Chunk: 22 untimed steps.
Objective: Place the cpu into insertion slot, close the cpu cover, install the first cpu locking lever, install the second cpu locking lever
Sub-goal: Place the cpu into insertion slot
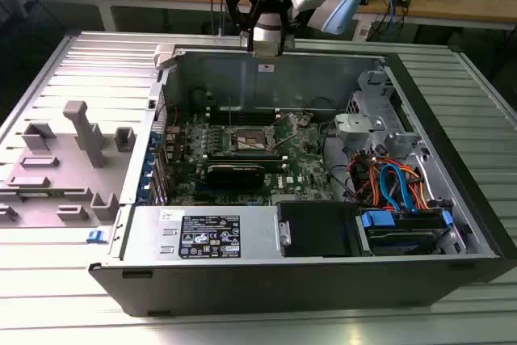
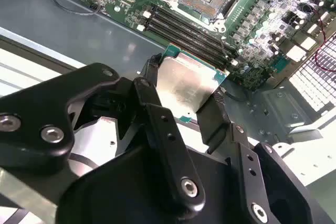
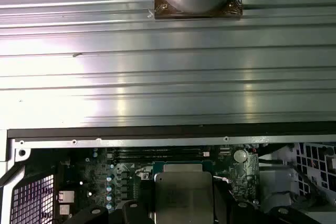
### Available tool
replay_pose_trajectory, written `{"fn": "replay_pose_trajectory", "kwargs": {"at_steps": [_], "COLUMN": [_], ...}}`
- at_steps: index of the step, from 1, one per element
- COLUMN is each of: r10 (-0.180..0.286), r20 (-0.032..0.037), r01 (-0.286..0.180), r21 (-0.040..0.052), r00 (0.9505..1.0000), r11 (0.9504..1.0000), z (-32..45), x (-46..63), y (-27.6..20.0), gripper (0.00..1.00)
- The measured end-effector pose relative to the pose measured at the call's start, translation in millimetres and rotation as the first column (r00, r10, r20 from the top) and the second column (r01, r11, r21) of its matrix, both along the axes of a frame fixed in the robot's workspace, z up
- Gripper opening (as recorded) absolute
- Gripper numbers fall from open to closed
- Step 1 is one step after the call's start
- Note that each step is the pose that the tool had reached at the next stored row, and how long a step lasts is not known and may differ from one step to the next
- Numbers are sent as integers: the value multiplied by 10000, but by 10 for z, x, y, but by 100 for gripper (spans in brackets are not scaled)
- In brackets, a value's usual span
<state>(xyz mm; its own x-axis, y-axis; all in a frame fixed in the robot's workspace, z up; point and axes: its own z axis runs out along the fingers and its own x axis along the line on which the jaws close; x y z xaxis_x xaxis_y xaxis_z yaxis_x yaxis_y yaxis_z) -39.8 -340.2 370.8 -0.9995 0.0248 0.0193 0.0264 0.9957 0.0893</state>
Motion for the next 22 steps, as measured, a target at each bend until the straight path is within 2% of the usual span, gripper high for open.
{"fn": "replay_pose_trajectory", "kwargs": {"at_steps": [4,8,22], "r10": [1,-1,0], "r20": [0,1,0], "r01": [-1,1,0], "r21": [8,12,11], "r00": [10000,10000,10000], "r11": [10000,10000,10000], "z": [0,-1,0], "x": [0,0,0], "y": [-6,-33,-58], "gripper": [54,54,54]}}
